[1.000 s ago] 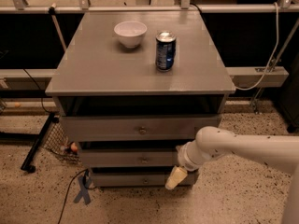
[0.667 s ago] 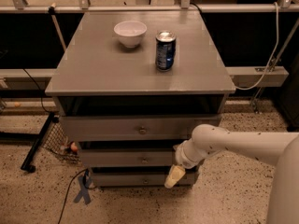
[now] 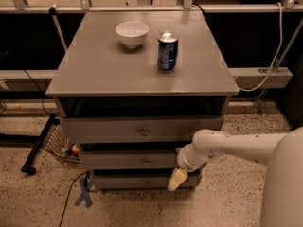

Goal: Open middle drawer

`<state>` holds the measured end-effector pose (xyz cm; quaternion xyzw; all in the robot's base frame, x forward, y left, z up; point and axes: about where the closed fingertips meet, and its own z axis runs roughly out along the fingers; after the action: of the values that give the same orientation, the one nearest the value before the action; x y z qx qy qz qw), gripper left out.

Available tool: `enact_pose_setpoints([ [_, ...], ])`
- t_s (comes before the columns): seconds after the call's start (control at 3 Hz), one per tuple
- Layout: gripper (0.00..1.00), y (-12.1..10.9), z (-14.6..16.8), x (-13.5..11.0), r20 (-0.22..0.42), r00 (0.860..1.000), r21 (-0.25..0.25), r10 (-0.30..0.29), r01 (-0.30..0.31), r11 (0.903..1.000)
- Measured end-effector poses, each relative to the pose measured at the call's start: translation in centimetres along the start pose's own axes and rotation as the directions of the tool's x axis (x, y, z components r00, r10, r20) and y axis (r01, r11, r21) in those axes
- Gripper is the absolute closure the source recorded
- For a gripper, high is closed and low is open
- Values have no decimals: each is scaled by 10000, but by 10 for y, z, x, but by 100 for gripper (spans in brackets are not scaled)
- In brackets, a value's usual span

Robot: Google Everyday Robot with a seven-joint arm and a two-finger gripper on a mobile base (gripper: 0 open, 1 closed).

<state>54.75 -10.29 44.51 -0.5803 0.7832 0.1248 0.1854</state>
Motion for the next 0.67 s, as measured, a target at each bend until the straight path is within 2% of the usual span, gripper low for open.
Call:
enact_pose_setpoints([
  [0.67,0,-22,16,3,30,9976,720,-686,682,9951],
])
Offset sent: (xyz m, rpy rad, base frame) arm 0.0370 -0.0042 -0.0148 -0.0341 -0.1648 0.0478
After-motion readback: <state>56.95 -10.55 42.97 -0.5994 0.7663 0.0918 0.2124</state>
